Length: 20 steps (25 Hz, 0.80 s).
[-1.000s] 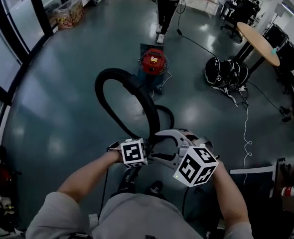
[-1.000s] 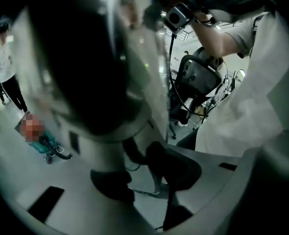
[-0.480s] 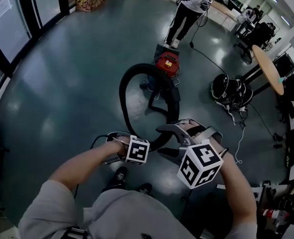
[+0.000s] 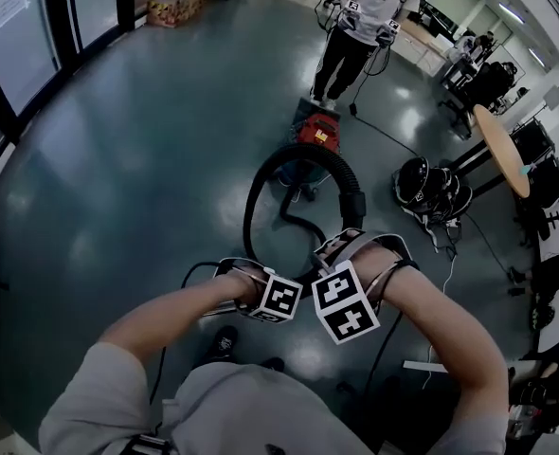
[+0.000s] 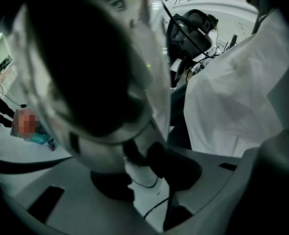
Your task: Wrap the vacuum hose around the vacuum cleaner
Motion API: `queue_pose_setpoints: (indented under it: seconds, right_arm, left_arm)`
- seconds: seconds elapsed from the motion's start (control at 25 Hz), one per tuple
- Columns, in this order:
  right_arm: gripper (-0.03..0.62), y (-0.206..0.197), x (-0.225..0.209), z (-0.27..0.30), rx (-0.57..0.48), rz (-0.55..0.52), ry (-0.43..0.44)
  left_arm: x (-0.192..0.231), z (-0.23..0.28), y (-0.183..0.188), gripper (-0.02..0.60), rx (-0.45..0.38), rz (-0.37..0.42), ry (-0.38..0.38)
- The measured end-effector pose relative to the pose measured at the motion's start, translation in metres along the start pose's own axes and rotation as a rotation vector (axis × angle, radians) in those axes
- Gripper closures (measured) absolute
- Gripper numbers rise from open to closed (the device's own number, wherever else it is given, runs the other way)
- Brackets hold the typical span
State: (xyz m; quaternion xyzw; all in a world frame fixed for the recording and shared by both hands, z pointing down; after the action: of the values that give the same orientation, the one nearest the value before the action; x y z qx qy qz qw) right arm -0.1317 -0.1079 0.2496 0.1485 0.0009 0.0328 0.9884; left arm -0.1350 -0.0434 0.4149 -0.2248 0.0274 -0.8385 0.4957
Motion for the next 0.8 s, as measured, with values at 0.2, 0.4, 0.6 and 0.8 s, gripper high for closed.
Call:
queue_pose_setpoints:
  seconds: [0.2,0.4,0.6,0.8]
  right_arm:
    - [0.330,0.004,0.011,0.021,0.138,-0.089,0.038]
    - [0.400,0.007,0.026,0.029,0.045,-0.159,-0.084]
    - [0.425,0.004,0.056,0.036,-0.023,-0.100,-0.090]
    - [0.437,-0.005,0.088,0.054,-0.032,-0.068,-0.157]
  left_arm:
    - [-0.013,0.012,-0.007,0.428,0.023,0.014,-0.046]
    - [-0.030,0.019,-0.004,0.428,0.028,0.058,-0.117]
    - [-0.041,0.022,0.007,0.430,0.053,0.086,-0.162]
    - [-0.047,0.020,0.020,0.430,0.111,0.065,-0.161]
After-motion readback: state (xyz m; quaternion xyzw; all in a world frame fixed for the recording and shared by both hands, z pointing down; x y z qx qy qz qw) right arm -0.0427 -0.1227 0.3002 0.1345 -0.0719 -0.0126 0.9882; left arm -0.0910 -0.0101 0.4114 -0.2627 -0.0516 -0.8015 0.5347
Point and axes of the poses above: the fingertips, and each gripper's own axes: z forward along the fingers, x to its left, y out of its top, the point moved 4 cm from there along -z, backward along the fingers, and after that the axes turned 3 degrees about -y, right-handed, at the moved point
